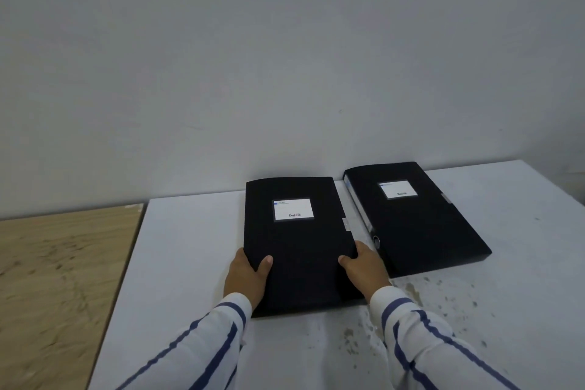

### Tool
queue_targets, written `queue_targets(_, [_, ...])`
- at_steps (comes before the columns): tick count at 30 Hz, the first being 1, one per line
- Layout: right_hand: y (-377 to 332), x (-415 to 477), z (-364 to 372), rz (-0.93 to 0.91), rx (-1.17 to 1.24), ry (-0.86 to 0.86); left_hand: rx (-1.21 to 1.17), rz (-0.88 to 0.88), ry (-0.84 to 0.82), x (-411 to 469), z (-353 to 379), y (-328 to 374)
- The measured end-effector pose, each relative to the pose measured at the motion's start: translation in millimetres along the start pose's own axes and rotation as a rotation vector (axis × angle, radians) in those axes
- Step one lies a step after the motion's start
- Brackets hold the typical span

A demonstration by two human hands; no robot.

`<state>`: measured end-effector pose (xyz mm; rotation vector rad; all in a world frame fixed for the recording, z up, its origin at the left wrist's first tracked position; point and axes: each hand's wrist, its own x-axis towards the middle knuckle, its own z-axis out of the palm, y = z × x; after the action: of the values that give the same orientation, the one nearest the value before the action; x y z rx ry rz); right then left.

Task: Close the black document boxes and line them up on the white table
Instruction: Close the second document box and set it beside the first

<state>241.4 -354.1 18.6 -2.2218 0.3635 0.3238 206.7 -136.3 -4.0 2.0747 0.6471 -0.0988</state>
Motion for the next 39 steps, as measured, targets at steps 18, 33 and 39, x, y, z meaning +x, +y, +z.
queue_targets(18, [33.6,21.4,25.3,-0.361,-0.543,0.08,0.173,0.133,-0.034,8.6,37.6,-3.7])
queue_targets(33, [61.0,16.7,34.5,-0.438,-0.672,0.106,0.27,0.166,-0.03,3.2,55.3,-4.0])
queue_targets(39, [57.3,25.3,27.5,-0.457,-0.653,0.085,0.272,0.155,-0.017,6.3,59.9,3.0])
